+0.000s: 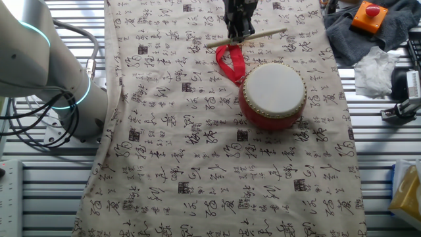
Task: Play the drum
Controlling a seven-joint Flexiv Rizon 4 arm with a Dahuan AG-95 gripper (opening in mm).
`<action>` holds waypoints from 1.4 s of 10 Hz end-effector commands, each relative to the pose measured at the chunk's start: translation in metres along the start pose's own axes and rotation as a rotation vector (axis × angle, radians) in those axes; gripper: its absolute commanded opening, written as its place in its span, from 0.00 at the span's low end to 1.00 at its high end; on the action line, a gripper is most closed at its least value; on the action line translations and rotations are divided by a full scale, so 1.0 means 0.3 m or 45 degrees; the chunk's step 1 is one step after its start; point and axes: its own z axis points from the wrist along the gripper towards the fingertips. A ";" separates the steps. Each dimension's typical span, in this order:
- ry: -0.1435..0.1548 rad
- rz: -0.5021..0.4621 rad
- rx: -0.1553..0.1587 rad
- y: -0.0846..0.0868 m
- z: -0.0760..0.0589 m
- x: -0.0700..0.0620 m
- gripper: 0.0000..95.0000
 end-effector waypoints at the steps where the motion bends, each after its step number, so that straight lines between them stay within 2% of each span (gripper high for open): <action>1: -0.002 0.000 0.007 0.003 -0.007 0.009 0.00; 6: -0.003 0.028 0.003 0.009 -0.017 0.012 0.00; 8: -0.002 0.070 0.013 0.009 -0.017 0.012 0.00; 11: -0.021 0.129 0.015 0.009 -0.017 0.012 0.00; 14: -0.018 0.164 0.020 0.009 -0.017 0.012 0.00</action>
